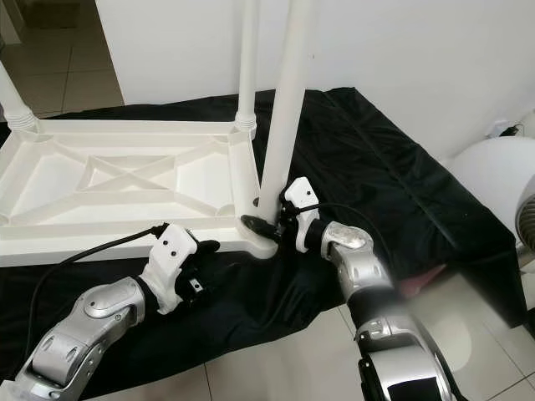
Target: Building children table
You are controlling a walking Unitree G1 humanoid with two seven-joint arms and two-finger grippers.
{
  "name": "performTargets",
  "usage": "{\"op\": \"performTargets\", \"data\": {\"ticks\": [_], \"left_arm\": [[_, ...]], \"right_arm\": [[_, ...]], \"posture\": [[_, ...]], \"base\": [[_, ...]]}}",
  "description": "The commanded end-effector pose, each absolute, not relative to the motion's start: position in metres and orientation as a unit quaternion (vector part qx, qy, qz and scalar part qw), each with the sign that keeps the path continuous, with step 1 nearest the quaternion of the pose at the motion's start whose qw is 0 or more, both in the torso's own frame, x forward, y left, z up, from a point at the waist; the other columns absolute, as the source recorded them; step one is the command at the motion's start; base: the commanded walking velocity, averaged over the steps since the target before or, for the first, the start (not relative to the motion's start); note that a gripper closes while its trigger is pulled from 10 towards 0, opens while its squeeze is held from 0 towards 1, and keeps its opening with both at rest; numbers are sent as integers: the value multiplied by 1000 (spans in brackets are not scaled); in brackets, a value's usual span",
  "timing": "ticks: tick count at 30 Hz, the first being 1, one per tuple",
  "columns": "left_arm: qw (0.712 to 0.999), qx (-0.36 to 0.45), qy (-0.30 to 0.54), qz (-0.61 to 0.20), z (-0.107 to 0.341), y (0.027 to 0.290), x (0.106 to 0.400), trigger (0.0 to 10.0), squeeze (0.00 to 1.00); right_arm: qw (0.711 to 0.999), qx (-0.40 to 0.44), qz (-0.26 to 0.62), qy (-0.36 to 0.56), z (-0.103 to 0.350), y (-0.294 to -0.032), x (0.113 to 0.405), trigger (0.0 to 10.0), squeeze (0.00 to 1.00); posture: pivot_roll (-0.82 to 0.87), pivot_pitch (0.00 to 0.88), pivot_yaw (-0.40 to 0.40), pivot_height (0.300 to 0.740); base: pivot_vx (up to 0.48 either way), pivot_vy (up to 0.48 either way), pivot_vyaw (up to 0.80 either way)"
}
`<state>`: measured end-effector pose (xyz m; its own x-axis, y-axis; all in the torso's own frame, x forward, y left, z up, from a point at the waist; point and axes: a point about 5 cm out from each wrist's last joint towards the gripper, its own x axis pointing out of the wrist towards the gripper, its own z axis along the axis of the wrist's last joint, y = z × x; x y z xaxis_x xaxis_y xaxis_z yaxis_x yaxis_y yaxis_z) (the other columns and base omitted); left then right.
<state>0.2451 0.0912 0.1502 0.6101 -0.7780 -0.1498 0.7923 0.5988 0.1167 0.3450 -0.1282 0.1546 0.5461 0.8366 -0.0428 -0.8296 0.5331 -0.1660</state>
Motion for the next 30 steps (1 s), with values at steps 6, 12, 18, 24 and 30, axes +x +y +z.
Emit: {"op": "performTargets", "data": {"ticks": [6,12,18,24,30], "left_arm": [[883,89,46,-459,149,87,245,10000,0],[899,89,39,-426,151,93,255,10000,0],[904,90,43,-415,150,99,257,10000,0],[909,93,46,-403,149,101,262,10000,0],[908,92,46,-406,148,101,263,10000,0]], "right_arm": [[918,-64,391,-15,159,-132,351,10000,0],[964,-3,267,-3,158,-126,346,10000,0],[984,15,177,21,146,-117,335,10000,0],[995,73,52,30,141,-91,319,10000,0],[993,94,68,33,146,-89,319,10000,0]], "posture": [[16,35,-53,740],[30,23,-62,740],[28,16,-69,740],[29,8,-67,740],[18,1,-55,740]], "base": [[0,0,0],[0,0,0],[0,0,0],[0,0,0],[0,0,0]]}}
